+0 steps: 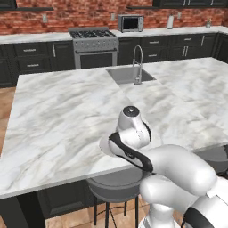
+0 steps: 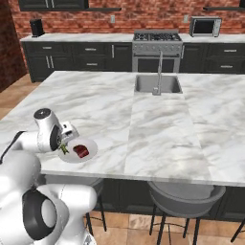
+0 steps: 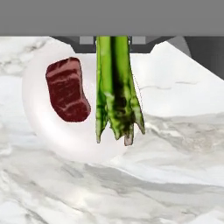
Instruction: Create a steak meal by picking up the steak and asparagus from the tray and placing them on the plate. Leave the carrot on the tray.
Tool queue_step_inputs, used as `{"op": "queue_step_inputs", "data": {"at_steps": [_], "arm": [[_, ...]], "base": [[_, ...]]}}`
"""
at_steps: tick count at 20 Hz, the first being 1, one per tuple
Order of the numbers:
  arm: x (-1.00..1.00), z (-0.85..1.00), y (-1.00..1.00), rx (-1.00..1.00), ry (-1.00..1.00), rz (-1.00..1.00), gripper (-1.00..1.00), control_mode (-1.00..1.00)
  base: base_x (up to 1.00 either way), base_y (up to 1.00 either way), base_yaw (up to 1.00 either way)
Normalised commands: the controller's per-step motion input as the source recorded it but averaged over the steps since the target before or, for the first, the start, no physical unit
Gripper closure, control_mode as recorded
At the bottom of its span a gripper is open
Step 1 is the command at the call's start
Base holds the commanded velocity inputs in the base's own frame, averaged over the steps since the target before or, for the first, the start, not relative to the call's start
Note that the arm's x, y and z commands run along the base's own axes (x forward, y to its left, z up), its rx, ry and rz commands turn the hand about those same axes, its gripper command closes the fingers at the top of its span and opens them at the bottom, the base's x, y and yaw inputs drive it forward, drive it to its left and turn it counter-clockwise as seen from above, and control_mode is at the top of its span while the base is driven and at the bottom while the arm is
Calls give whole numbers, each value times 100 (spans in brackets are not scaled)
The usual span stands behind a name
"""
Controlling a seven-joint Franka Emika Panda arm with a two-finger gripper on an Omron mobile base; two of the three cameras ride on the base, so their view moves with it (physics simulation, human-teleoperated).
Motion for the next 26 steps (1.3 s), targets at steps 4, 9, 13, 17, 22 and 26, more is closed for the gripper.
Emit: {"op": "queue_step_inputs", "data": {"at_steps": [4,9,13,17,22,26], "arm": [[35,-30,18,0,12,0,100,-100],[45,-36,5,0,12,0,100,-100],[37,-43,0,0,9,0,100,-100],[28,-42,5,0,5,0,100,-100],[21,-34,13,0,1,0,100,-100],[4,-6,6,0,-1,0,-100,-100]], "base": [[0,0,0],[0,0,0],[0,0,0],[0,0,0],[0,0,0],[0,0,0]]}}
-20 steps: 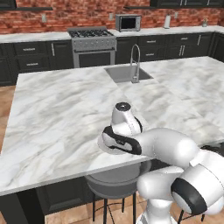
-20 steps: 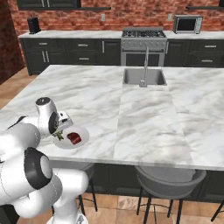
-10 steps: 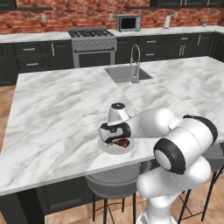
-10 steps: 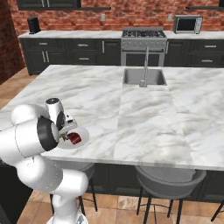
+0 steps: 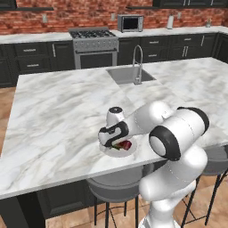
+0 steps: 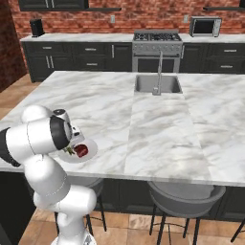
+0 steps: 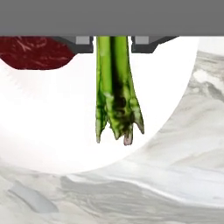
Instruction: Create a steak meal by picking up the steak and asparagus from the tray and placing them on the plate. Leave the carrot on the tray.
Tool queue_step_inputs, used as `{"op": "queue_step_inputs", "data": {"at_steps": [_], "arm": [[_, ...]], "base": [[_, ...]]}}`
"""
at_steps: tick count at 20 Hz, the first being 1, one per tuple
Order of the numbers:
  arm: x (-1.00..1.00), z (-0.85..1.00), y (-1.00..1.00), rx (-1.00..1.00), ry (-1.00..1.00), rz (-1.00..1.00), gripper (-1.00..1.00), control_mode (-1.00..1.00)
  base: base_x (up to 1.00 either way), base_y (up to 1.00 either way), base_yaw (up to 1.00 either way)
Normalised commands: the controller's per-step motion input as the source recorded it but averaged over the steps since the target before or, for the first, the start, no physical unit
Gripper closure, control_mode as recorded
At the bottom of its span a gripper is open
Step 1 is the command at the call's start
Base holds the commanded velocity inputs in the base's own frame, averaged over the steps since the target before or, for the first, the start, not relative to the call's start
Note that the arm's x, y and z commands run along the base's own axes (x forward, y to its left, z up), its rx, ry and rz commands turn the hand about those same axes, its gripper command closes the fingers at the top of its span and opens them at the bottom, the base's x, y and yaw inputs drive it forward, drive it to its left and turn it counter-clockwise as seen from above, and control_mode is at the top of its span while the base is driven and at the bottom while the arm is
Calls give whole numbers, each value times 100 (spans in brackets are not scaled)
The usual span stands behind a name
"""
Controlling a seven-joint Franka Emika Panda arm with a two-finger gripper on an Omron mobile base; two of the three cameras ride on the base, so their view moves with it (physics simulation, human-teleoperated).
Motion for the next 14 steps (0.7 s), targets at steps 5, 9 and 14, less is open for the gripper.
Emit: {"op": "queue_step_inputs", "data": {"at_steps": [5,9,14], "arm": [[-2,19,0,0,-9,0,-100,-100],[-24,63,0,0,-14,-2,-100,-100],[-79,75,-15,0,-21,-3,-100,-100]], "base": [[0,0,0],[0,0,0],[0,0,0]]}}
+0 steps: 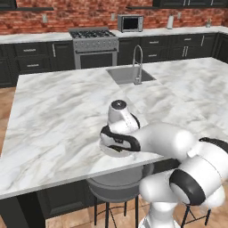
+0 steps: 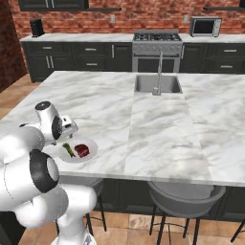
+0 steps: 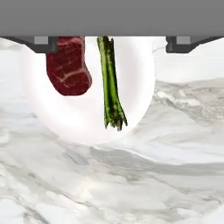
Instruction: Create a steak meal by picking up the steak and asparagus from the tray and placing them on the plate. Leave the carrot on the tray.
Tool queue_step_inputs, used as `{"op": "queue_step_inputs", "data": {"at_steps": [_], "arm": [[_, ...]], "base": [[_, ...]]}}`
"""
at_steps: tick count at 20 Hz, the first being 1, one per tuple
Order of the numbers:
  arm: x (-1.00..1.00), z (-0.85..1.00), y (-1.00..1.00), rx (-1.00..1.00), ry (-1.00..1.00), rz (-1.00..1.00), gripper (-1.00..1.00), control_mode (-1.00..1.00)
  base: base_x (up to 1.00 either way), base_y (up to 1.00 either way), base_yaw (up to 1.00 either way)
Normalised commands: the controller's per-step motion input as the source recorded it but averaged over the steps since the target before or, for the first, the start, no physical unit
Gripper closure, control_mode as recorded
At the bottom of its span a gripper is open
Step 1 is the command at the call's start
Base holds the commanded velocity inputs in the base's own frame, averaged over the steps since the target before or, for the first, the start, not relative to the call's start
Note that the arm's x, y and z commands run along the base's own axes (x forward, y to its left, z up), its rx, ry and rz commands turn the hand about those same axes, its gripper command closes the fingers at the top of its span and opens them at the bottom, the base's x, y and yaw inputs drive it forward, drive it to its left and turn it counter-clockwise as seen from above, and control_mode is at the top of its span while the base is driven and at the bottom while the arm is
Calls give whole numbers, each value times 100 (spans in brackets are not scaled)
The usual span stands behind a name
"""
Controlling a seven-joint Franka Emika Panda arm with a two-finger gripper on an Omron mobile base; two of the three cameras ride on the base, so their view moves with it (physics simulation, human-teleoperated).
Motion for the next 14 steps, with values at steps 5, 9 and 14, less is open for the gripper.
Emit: {"op": "queue_step_inputs", "data": {"at_steps": [5,9,14], "arm": [[-100,58,-78,6,-39,-7,-100,-100],[-64,15,-95,15,-32,-1,-100,-100],[-17,0,-90,9,0,2,-100,-100]], "base": [[0,0,0],[0,0,0],[0,0,0]]}}
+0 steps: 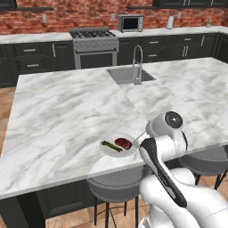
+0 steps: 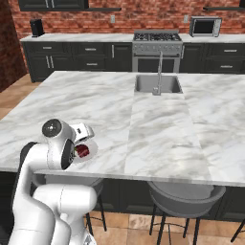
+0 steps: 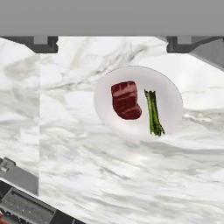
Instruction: Create a steak meal by picking up the steak and asparagus from the tray and placing them on the plate. Leave the carrot on the tray.
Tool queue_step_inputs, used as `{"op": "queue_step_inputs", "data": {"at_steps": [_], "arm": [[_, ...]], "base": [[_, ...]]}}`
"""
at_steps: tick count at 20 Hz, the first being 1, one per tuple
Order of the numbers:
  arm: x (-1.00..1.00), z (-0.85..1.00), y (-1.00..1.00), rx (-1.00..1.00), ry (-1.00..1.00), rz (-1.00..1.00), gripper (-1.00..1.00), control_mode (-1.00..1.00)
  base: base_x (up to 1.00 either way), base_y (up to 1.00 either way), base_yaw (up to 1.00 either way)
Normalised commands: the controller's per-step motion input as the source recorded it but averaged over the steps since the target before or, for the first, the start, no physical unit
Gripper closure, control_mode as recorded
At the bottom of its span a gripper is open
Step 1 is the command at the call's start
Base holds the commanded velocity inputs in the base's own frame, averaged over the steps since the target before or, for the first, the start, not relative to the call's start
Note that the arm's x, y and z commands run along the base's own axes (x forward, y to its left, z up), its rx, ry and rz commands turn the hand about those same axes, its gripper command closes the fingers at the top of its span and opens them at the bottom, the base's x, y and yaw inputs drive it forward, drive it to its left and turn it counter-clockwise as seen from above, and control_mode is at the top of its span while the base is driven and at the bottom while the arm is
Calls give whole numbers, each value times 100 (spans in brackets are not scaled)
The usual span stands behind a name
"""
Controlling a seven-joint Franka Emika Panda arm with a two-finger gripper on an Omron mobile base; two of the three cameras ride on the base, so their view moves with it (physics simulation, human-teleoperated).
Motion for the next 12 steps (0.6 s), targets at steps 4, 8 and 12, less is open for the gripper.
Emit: {"op": "queue_step_inputs", "data": {"at_steps": [4,8,12], "arm": [[-26,0,-93,6,0,5,-100,-100],[-29,0,-84,1,0,6,-100,-100],[-25,0,-71,0,0,6,-100,-100]], "base": [[0,0,0],[0,0,0],[0,0,0]]}}
